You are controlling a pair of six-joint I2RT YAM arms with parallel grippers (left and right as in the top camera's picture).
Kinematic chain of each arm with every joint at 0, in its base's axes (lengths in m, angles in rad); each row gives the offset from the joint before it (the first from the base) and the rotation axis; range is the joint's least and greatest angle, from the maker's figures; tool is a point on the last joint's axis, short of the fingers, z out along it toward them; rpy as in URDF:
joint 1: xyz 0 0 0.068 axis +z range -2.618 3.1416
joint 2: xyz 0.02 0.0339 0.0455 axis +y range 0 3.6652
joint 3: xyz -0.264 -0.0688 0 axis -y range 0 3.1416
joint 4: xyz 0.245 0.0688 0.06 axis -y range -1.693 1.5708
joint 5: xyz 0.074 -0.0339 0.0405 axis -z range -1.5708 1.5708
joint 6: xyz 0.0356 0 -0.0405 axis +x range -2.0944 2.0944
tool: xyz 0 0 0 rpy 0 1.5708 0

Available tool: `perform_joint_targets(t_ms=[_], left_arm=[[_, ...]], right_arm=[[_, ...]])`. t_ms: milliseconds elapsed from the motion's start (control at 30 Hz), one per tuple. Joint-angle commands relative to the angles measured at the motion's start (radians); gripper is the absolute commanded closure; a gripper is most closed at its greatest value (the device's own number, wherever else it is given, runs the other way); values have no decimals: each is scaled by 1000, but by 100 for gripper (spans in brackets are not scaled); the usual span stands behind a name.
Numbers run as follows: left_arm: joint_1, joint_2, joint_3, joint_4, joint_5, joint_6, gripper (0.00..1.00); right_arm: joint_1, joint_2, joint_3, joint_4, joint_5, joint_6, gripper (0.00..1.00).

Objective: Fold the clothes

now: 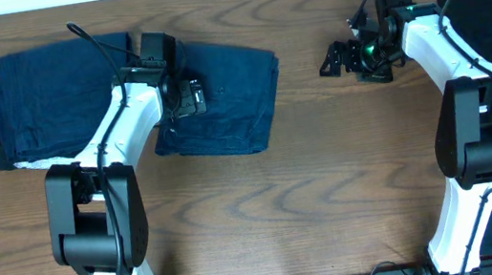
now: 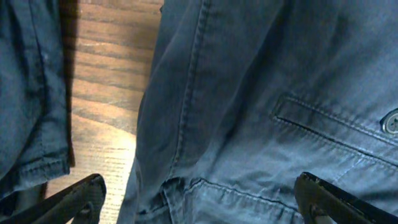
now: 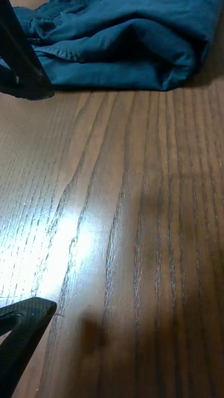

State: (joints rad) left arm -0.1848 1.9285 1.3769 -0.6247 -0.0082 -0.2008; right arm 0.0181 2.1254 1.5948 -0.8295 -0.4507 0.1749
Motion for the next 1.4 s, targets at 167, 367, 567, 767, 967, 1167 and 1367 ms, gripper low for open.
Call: perform_joint_targets(t_ms=[167,367,567,767,967,1167,1367], left_arm=[[14,92,13,24,-31,21,2],[23,107,7,24,-30,21,2],[22,109,-9,24,77,19,2],[22,139,-28,36,79,8,2],[22,180,-28,32,79,9,2],[22,180,-27,15,154,9,5],[22,180,-27,-1,211,9,22]], right_arm=[[2,-20,13,-1,3,-12,1],[2,-20,13,-1,3,-12,1],[2,-20,13,-1,3,-12,1],[2,-20,13,-1,3,-12,1],[2,-20,13,-1,3,-12,1],[3,-20,13,-1,3,-12,1],[3,-20,13,-1,3,-12,1]])
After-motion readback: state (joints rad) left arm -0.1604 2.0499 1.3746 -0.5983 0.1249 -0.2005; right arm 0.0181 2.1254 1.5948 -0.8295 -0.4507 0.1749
